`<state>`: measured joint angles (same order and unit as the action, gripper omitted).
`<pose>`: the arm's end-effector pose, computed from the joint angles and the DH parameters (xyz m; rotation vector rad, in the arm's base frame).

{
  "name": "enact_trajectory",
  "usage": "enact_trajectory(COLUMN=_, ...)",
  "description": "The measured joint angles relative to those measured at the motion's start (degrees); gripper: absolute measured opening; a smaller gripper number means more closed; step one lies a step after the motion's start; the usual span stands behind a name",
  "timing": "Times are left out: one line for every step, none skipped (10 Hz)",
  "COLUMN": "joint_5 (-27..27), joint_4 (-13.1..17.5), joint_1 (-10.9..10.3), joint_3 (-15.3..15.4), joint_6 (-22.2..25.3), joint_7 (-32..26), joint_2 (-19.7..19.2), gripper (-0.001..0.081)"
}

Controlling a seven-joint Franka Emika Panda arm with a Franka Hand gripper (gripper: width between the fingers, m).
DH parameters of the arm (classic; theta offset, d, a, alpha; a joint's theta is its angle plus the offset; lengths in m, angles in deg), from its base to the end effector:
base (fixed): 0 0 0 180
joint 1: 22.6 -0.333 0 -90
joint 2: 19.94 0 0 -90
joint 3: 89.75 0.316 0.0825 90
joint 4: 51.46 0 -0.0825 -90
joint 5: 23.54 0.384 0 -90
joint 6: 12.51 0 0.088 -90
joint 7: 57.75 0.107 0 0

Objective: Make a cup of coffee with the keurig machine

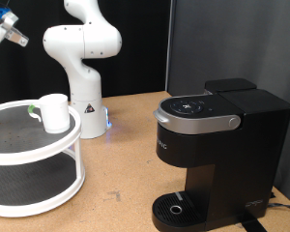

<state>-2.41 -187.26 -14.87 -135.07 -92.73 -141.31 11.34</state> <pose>0.2335 -0.2712 0.4616 -2.1355 -0.7568 -0.5444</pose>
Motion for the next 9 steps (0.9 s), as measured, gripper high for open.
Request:
enact_trajectory(joint_5=-0.46, joint_4=-0.78, joint_1=0.0, joint_3=0.0, joint_6=-1.61, joint_7=-1.08, joint_2=-0.57, gripper=0.0)
enact_trajectory(joint_5=-0.83, joint_4=-1.45, joint_1=-0.01, joint_3=0.0, joint_6=-2.81, joint_7=-2.09, joint_2=-1.21, gripper=0.0)
enact_trajectory(joint_5=-1.15, joint_4=-2.06, joint_1=-0.01, joint_3=0.0, joint_6=-3.99, joint_7=-3.0, joint_2=-1.83, gripper=0.0)
enact_trajectory(joint_5=-1.2, joint_4=-2.7, joint_1=0.0, joint_3=-0.01, joint_6=-5.19, joint_7=-3.53, joint_2=-2.44, gripper=0.0)
enact_trajectory(joint_5=-1.21, joint_4=-3.57, joint_1=0.0, joint_3=-0.01, joint_6=-6.73, joint_7=-4.11, joint_2=-3.1, gripper=0.0)
enact_trajectory(joint_5=-1.23, joint_4=-4.5, joint_1=0.0, joint_3=-0.01, joint_6=-8.43, joint_7=-4.87, joint_2=-3.79, gripper=0.0)
enact_trajectory(joint_5=-1.24, joint_4=-5.5, joint_1=0.0, joint_3=-0.01, joint_6=-10.49, joint_7=-5.74, joint_2=-4.59, gripper=0.0)
enact_trajectory(joint_5=-1.24, joint_4=-6.4, joint_1=0.0, joint_3=-0.01, joint_6=-12.2, joint_7=-6.47, joint_2=-5.29, gripper=0.0)
enact_trajectory(joint_5=-1.24, joint_4=-7.11, joint_1=0.0, joint_3=-0.01, joint_6=-13.68, joint_7=-7.33, joint_2=-5.98, gripper=0.0)
